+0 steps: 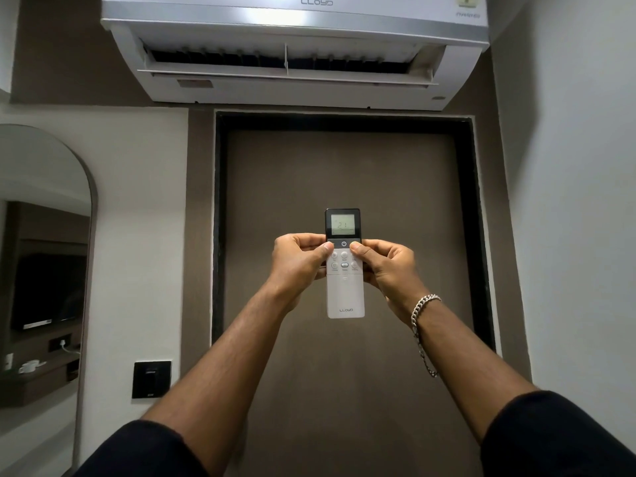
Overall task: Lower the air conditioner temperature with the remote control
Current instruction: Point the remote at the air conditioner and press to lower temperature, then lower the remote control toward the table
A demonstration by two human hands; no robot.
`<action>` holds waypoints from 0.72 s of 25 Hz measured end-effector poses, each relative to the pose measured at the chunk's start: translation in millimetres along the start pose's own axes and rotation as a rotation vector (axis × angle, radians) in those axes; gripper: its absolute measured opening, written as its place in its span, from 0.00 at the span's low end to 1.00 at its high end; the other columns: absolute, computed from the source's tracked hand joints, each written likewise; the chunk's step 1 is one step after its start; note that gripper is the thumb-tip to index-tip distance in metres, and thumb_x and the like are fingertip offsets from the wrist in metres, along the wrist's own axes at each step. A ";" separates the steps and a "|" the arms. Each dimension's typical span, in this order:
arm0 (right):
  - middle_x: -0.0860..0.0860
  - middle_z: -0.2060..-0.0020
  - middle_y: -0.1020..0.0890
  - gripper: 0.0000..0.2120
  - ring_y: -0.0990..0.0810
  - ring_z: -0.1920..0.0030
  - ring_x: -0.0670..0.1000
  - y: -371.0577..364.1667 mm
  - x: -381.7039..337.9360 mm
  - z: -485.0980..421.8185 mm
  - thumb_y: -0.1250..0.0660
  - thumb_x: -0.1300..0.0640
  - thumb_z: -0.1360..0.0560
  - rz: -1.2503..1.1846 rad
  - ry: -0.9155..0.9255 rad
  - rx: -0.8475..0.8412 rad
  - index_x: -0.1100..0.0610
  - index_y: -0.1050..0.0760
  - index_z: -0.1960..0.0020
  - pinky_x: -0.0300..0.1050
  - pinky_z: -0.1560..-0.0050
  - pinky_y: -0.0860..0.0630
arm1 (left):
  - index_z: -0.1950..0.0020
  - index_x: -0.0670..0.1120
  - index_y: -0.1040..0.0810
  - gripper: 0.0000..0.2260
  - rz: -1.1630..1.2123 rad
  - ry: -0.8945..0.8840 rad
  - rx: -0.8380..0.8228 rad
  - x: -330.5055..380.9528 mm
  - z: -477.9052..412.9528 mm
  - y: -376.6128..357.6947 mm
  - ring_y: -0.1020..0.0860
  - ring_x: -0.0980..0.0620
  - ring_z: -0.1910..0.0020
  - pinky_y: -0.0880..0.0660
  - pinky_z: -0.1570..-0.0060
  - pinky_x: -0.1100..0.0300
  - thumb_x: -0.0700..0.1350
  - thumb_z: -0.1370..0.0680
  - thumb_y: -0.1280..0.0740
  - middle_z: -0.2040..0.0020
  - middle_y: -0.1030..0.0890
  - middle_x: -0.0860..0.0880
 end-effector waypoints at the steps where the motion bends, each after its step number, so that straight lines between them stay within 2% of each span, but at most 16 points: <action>1: 0.57 0.56 0.14 0.11 0.15 0.60 0.49 0.8 1.1 0.4 0.29 0.60 0.26 0.008 -0.002 0.000 0.64 0.20 0.46 0.40 0.62 0.18 | 0.44 0.39 0.23 0.12 0.000 0.002 -0.001 -0.5 0.9 -0.9 0.16 0.54 0.58 0.21 0.67 0.64 0.41 0.25 0.31 0.53 0.16 0.45; 9: 0.59 0.53 0.14 0.05 0.15 0.55 0.55 28.1 29.3 15.6 0.30 0.60 0.25 0.050 -0.098 0.019 0.62 0.20 0.51 0.47 0.53 0.16 | 0.46 0.40 0.23 0.09 0.017 0.085 -0.054 -33.3 14.2 -26.3 0.16 0.56 0.58 0.20 0.66 0.63 0.41 0.25 0.31 0.53 0.17 0.47; 11: 0.57 0.55 0.14 0.04 0.15 0.55 0.53 40.6 43.2 23.0 0.31 0.60 0.25 0.093 -0.134 0.029 0.60 0.20 0.52 0.44 0.55 0.16 | 0.48 0.41 0.22 0.07 0.027 0.133 -0.071 -52.7 19.9 -37.7 0.16 0.55 0.59 0.19 0.66 0.62 0.40 0.25 0.31 0.54 0.17 0.47; 15: 0.59 0.52 0.14 0.07 0.14 0.53 0.54 80.9 91.9 47.9 0.31 0.59 0.25 0.156 -0.247 0.096 0.63 0.20 0.50 0.43 0.56 0.16 | 0.52 0.43 0.21 0.04 0.061 0.256 -0.108 -107.6 42.9 -67.8 0.15 0.55 0.60 0.18 0.64 0.61 0.38 0.25 0.31 0.56 0.16 0.47; 18: 0.56 0.55 0.13 0.06 0.13 0.54 0.52 128.5 150.8 81.6 0.30 0.58 0.25 0.217 -0.389 0.146 0.61 0.19 0.54 0.42 0.58 0.16 | 0.52 0.44 0.21 0.03 0.033 0.399 -0.189 -170.5 72.5 -107.8 0.16 0.55 0.61 0.19 0.66 0.62 0.38 0.25 0.31 0.56 0.16 0.47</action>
Point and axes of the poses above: each hand's wrist, its own z-axis away from the middle knuckle, its own y-axis out of the back of the hand, x = y × z, the point moved 7 cm from there along -z, towards the middle knuckle
